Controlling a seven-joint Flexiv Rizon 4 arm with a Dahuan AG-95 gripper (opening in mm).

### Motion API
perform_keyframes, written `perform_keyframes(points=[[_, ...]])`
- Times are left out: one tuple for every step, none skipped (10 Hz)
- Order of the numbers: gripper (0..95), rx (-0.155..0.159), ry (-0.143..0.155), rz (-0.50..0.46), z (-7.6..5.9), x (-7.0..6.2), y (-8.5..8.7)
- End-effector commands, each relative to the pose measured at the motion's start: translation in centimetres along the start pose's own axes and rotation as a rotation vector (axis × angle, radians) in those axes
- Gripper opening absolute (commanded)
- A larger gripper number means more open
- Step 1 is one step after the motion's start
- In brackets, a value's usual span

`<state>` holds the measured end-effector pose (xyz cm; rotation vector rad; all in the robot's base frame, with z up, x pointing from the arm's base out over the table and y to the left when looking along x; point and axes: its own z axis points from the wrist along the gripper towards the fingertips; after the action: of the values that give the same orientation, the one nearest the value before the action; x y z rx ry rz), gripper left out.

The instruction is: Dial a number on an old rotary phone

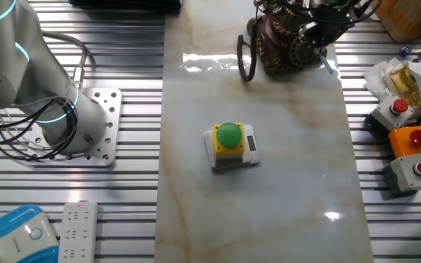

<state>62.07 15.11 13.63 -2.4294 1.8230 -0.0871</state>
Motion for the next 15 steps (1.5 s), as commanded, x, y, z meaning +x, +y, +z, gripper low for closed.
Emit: perform_keyframes(points=[[0.0,0.006,-0.014,0.001,0.1,0.0,0.0],[0.0,0.009,-0.02,-0.001,0.1,0.0,0.0],[0.0,0.008,-0.018,0.0,0.1,0.0,0.0],[0.0,0.003,-0.012,-0.001,0.1,0.0,0.0],[0.0,0.007,-0.013,0.011,0.1,0.0,0.0],[0.0,0.007,-0.011,0.016,0.1,0.0,0.0],[0.0,0.007,0.001,0.033,0.1,0.0,0.0],[0.0,0.008,0.004,0.045,0.0,-0.1,0.1],[0.0,0.013,0.001,0.056,-0.1,-0.4,0.5],[0.0,0.015,-0.002,0.063,-0.1,-0.5,0.8],[0.0,0.019,0.004,0.07,0.1,-0.9,1.5],[0.0,0.021,0.01,0.071,0.2,-1.1,1.8],[0.0,0.021,0.01,0.074,0.2,-1.3,2.1],[0.0,0.026,0.018,0.075,0.3,-1.6,2.6],[0.0,0.023,0.025,0.078,0.4,-1.7,2.6]])
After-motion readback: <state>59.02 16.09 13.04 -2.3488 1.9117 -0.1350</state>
